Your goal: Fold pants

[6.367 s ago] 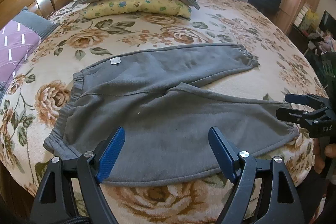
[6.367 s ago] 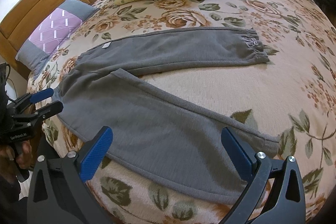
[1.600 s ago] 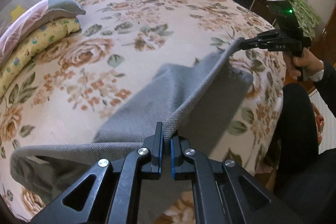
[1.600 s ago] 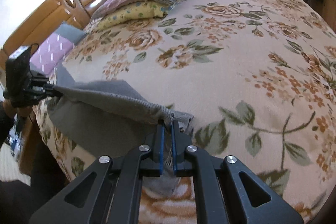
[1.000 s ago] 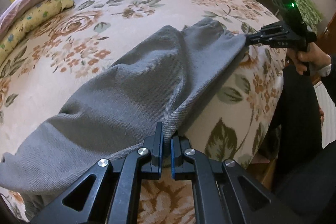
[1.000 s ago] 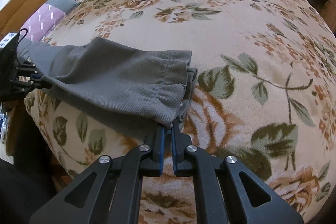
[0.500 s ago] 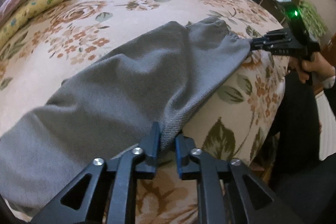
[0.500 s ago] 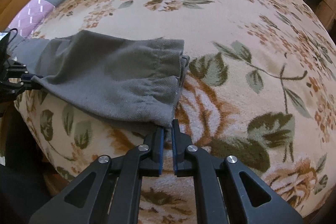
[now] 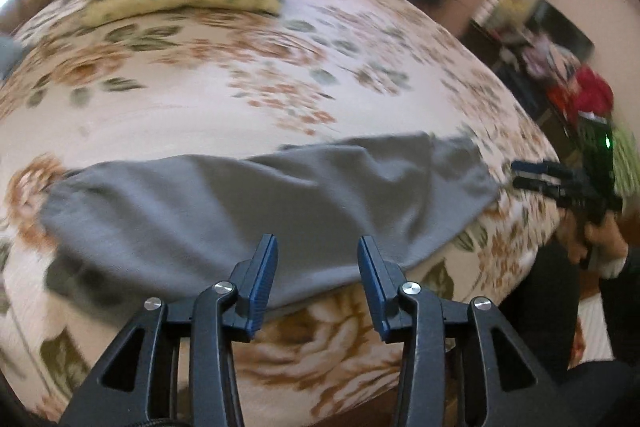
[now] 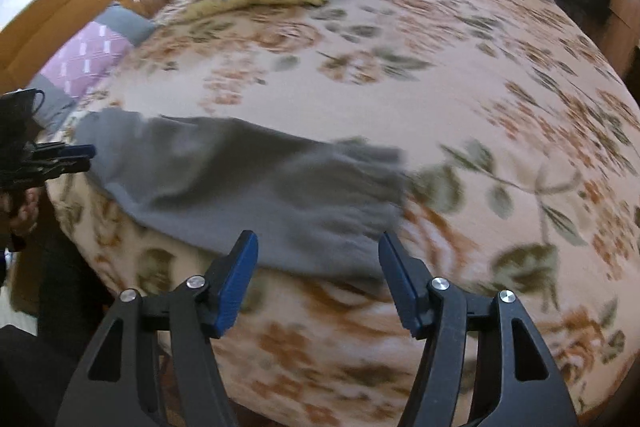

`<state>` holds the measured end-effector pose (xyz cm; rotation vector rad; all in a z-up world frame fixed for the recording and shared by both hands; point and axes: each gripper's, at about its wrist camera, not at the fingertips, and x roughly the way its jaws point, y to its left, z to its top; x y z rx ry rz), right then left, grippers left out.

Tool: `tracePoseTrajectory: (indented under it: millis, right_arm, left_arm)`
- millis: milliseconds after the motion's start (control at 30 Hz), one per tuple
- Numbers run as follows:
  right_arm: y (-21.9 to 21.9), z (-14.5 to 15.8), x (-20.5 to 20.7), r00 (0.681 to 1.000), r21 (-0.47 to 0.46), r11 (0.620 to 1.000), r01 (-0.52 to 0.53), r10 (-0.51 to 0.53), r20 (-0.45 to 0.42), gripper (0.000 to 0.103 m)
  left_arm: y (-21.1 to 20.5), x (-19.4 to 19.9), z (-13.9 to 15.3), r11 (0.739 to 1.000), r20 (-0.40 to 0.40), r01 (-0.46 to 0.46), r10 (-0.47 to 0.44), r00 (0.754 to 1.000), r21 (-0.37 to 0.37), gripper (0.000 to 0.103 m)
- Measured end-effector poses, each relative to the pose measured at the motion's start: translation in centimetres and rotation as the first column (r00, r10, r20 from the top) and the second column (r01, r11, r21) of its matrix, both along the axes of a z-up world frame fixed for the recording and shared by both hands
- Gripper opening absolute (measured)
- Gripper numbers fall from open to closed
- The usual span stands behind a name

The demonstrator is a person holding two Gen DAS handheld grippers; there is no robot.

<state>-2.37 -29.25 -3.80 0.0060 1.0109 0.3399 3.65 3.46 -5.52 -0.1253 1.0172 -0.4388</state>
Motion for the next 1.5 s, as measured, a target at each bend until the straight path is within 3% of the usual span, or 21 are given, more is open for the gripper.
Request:
tracePoseTrajectory:
  millis: [333,600,867,1100,1200,1233,1267,1367,1500]
  right_arm:
    - [11.2,0.2,1.5,0.977,0.085,0.973,-0.215,0.214,0.023,0.064]
    - [19.2,-0.2,1.6,0.938,0.136,0.928,-0.346,0.346,0.026,0.064]
    - [25.5,-2.1,2.4,0.897,0.139,0.888,-0.438,0.442,0.005,0.064]
    - [28.2,-4.6,3.0,0.877,0.077,0.876,-0.477,0.480,-0.030,0.063]
    - [29.1,-5.7,3.3,0.868,0.052,0.869,-0.493,0.495,-0.043,0.048]
    - [29.3,-6.0,3.4,0.867,0.041,0.868,-0.495,0.497,-0.048,0.037]
    - [29.6,-6.4,3.6,0.864,0.030,0.866,-0.500,0.500,-0.060,0.030]
    - [29.9,-6.9,3.7,0.853,0.053,0.855,-0.516,0.518,-0.059,0.011]
    - [30.1,-5.6,2.7,0.839,0.033,0.839,-0.543,0.544,-0.006,0.003]
  left_arm:
    - [6.4,-0.9,0.5,0.975,-0.009,-0.218,0.218,0.976,-0.046,0.048]
    - [10.1,-0.2,-0.8,0.919,-0.087,-0.390,0.384,0.919,-0.057,0.052]
    - [11.7,1.2,-2.2,0.882,-0.132,-0.468,0.458,0.879,-0.059,0.053]
    - [11.7,2.9,-3.5,0.870,-0.173,-0.487,0.469,0.866,-0.079,0.054]
    - [11.7,3.6,-4.2,0.865,-0.190,-0.495,0.474,0.860,-0.079,0.051]
    - [11.7,3.8,-4.5,0.863,-0.197,-0.499,0.477,0.857,-0.080,0.051]
    - [11.8,3.9,-4.7,0.861,-0.205,-0.501,0.477,0.855,-0.086,0.039]
    - [12.2,3.8,-4.8,0.854,-0.203,-0.508,0.480,0.853,-0.113,0.016]
    - [12.5,2.3,-3.0,0.847,-0.141,-0.511,0.493,0.859,-0.149,0.010]
